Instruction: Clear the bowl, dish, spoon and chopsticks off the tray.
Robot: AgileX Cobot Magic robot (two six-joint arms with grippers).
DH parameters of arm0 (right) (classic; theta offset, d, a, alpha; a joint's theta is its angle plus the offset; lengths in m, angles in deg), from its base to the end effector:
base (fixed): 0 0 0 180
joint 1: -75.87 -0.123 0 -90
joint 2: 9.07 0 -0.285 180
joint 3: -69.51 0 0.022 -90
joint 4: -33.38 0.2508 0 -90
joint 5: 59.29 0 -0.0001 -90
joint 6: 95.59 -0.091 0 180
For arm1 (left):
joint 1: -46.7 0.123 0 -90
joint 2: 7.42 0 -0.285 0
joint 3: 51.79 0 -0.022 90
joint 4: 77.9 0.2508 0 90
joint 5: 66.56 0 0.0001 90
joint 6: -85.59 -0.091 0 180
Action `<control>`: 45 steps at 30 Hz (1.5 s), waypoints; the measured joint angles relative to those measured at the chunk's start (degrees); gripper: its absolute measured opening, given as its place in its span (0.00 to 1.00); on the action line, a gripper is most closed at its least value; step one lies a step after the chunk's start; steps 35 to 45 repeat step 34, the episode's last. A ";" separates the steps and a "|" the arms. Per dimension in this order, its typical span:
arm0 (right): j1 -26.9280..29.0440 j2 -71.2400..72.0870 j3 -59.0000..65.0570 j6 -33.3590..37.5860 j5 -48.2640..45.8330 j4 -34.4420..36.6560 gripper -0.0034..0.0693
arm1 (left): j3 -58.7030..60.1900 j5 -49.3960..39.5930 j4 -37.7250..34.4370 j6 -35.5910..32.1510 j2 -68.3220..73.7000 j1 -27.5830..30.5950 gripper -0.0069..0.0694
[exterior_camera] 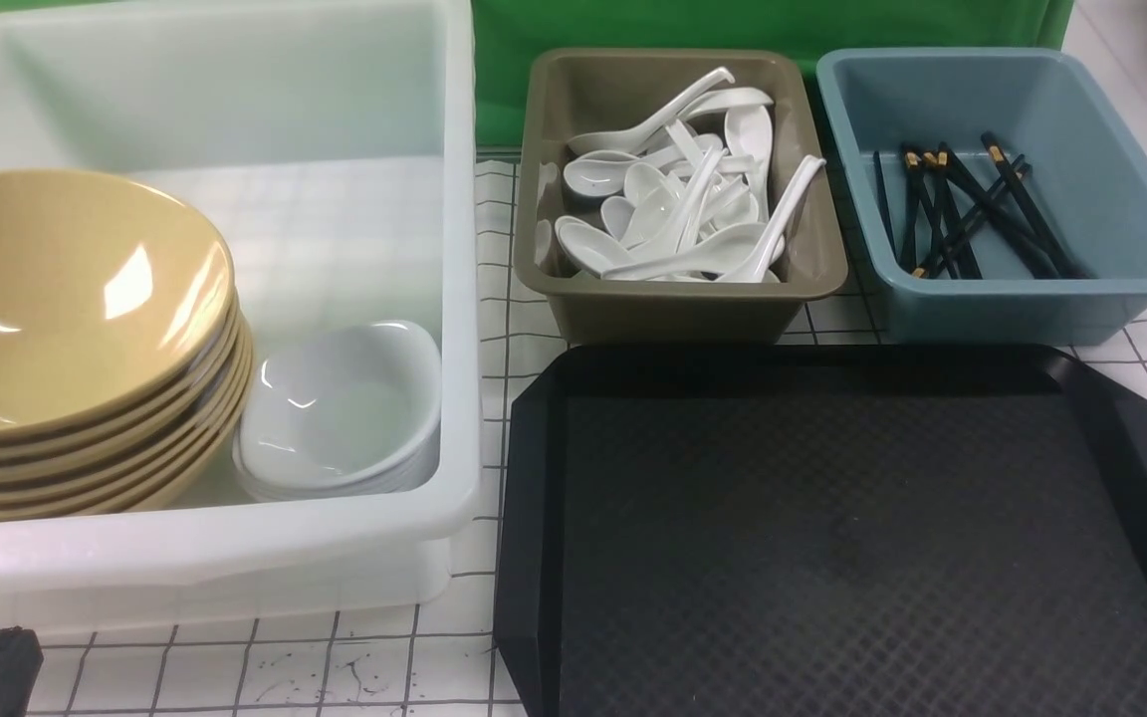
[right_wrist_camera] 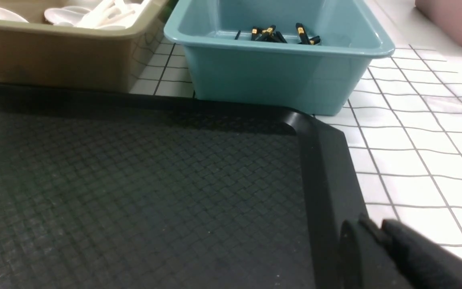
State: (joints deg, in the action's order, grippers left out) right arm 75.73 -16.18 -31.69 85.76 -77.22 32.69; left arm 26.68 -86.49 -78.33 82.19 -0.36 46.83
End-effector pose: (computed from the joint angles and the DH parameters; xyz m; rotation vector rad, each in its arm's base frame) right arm 0.0541 -0.0002 0.1762 -0.0313 1.8121 -0.0265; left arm 0.0532 -0.0001 0.1752 0.0478 1.8401 0.0359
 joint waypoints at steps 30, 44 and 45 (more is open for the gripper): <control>0.00 0.00 0.00 0.00 0.00 0.00 0.21 | -0.05 -0.13 -0.02 0.12 0.00 0.00 0.07; 0.00 0.00 0.00 0.00 0.00 0.00 0.22 | -0.05 -0.15 -0.02 0.12 0.00 0.00 0.07; 0.00 0.00 0.00 0.00 0.00 0.00 0.22 | -0.05 -0.15 -0.02 0.12 0.00 0.00 0.07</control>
